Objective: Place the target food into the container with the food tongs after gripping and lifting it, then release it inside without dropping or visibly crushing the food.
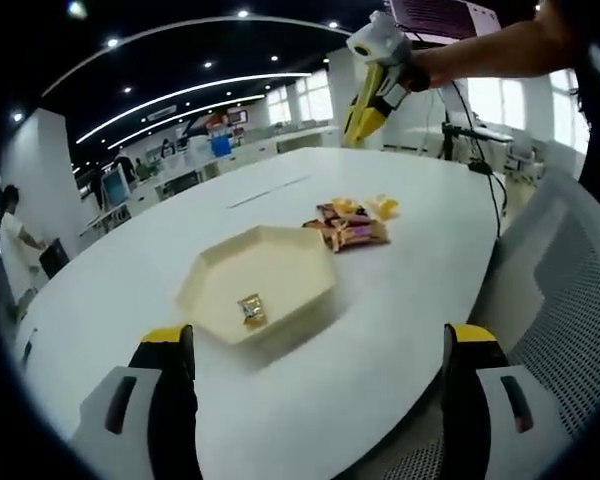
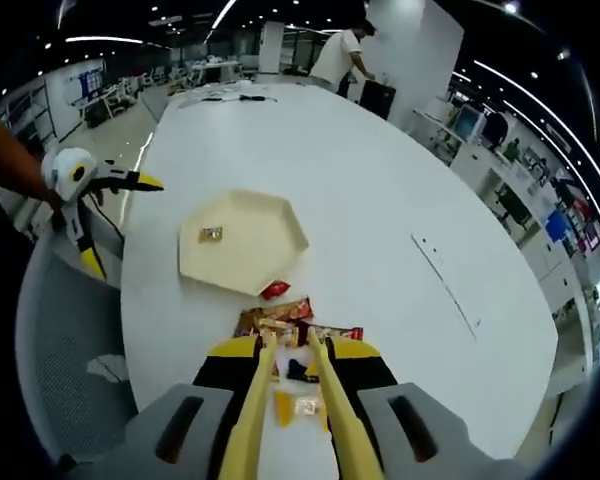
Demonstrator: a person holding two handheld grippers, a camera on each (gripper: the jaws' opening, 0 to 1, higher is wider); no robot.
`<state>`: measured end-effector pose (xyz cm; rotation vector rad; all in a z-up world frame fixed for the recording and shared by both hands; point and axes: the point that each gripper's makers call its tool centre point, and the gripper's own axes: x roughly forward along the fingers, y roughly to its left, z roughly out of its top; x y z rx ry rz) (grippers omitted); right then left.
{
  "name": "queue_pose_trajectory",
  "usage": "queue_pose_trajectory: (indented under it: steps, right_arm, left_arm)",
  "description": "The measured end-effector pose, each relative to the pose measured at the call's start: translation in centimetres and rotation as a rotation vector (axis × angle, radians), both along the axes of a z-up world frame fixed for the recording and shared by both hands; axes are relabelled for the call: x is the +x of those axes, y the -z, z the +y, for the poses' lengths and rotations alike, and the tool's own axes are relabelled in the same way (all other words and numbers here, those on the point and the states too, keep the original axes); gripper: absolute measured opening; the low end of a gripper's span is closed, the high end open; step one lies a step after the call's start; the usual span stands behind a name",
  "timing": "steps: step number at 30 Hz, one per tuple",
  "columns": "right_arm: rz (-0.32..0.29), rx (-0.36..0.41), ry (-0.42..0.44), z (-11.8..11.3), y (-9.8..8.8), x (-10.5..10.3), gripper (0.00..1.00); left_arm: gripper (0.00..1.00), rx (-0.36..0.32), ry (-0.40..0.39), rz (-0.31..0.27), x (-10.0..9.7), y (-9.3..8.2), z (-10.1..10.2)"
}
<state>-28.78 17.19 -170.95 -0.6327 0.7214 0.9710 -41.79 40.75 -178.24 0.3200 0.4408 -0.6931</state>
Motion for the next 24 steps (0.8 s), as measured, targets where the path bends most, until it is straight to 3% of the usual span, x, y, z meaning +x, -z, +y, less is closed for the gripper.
queue_pose_trajectory:
  steps: [7, 24]
  right_arm:
    - [0.014, 0.012, 0.078, -2.8, 1.1, -0.6, 0.23]
    - [-0.003, 0.009, 0.181, -5.2, 2.5, -0.2, 0.25]
  left_arm:
    - [0.99, 0.012, -0.005, 0.006, 0.0, 0.1, -0.1]
    - [0.99, 0.021, -0.017, 0.005, 0.1, 0.4, 0.5]
